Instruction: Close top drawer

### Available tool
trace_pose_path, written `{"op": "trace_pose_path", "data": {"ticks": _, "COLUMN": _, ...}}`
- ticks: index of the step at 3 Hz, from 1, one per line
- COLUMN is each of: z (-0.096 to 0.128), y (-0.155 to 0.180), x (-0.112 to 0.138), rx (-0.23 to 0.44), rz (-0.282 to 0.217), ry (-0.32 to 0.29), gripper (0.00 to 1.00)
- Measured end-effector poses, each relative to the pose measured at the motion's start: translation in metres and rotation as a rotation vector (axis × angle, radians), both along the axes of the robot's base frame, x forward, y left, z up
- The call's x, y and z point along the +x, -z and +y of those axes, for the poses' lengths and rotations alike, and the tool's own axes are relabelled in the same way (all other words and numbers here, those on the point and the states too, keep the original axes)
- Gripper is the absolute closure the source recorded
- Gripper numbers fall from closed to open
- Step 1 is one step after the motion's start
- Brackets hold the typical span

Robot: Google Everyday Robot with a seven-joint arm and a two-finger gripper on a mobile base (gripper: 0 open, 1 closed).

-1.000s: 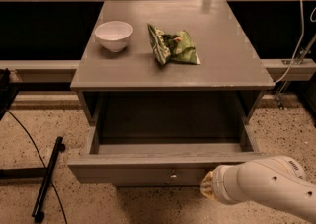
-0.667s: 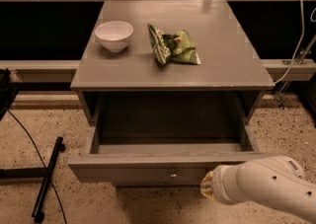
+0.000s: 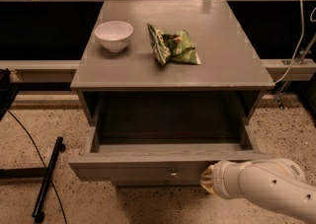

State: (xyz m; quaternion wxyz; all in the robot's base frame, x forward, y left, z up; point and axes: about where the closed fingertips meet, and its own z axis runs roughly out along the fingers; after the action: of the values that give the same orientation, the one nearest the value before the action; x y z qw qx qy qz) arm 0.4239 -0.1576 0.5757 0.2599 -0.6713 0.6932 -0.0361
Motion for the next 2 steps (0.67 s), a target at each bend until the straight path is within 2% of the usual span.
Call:
{"op": "trace_pose_path", "data": {"ticks": 1, "z": -0.002, "y": -0.004, "x": 0.021, "rx": 0.014, "rz": -0.060, "ry": 0.022, "gripper": 1.00}}
{"op": "trace_pose_path", "data": {"ticks": 2, "z": 0.000, "y": -0.007, "x": 0.054, "rx": 0.024, "rz": -0.134, "ry": 0.029, "gripper": 1.00}}
